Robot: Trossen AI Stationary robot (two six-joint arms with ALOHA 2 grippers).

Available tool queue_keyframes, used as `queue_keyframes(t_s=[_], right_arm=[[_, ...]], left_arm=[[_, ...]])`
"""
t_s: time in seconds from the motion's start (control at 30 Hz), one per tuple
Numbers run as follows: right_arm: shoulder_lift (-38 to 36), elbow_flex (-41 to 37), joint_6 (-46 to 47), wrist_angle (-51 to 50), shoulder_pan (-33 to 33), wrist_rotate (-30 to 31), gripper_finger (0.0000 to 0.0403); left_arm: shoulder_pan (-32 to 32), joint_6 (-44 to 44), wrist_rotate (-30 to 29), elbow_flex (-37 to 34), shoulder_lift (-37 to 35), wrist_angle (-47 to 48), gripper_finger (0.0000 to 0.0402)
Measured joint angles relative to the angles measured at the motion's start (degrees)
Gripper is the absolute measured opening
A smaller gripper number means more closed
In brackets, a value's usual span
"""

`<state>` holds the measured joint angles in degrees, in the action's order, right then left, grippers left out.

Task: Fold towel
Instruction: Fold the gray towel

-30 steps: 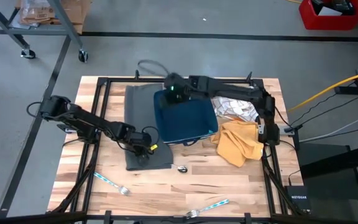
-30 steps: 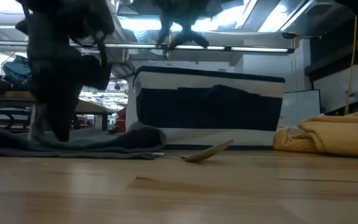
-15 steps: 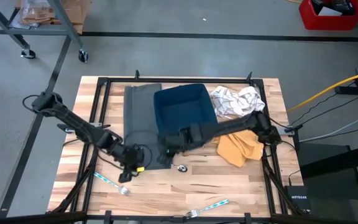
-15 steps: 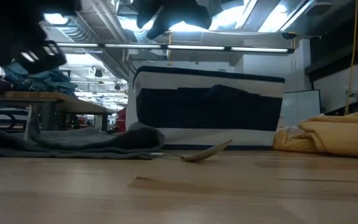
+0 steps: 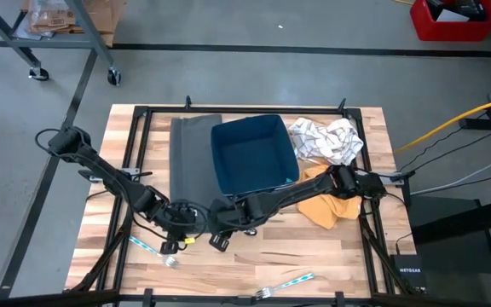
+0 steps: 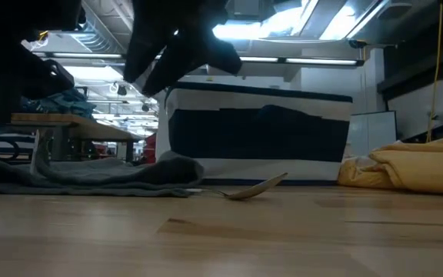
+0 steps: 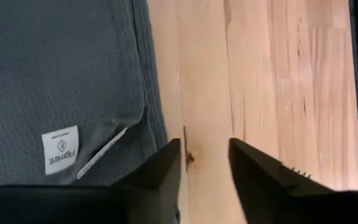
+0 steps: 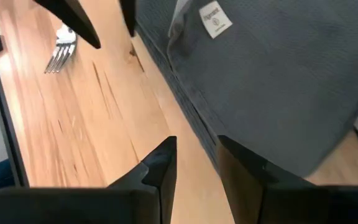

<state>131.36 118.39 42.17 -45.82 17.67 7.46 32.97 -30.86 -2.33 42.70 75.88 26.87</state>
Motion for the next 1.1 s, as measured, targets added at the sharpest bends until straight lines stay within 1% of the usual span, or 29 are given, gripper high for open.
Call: queue_keyframes(t_s=[0.1,0.2,0.3,0.47,0.6,0.8,0.93,1.1], right_arm=[[0.3,0.0,1.0,0.0,0.0,0.0,0.0134],[0.5,0.0,2.6,0.1,0.0,0.7,0.0161],[1.0,0.0,2.6,0.9,0.0,0.7,0.0191],[2.0,0.0,2.4,0.8,0.0,0.5,0.0224],[3.4,0.0,1.5,1.0,0.0,0.5,0.0229],[4.8,0.0,-1.0,2.0,0.0,0.5,0.0229],[5.5,0.0,-2.3,2.0,-0.1,0.5,0.0229],[6.5,0.0,-2.7,2.2,-0.1,0.5,0.0229]], left_arm=[[0.0,1.9,0.0,0.0,0.1,0.1,0.017],[0.0,4.4,0.0,0.0,0.1,1.3,0.0193],[-0.4,7.7,-0.8,0.0,0.1,2.4,0.0199],[-1.6,8.5,-5.8,0.0,0.1,2.7,0.0192],[-3.2,11.1,-7.5,0.1,0.1,3.2,0.0185],[-5.7,16.0,-8.0,0.1,0.1,4.3,0.0183],[-6.6,16.3,-8.1,0.2,0.1,4.8,0.0182],[-6.6,16.2,-8.1,0.2,0.1,8.4,0.0182]])
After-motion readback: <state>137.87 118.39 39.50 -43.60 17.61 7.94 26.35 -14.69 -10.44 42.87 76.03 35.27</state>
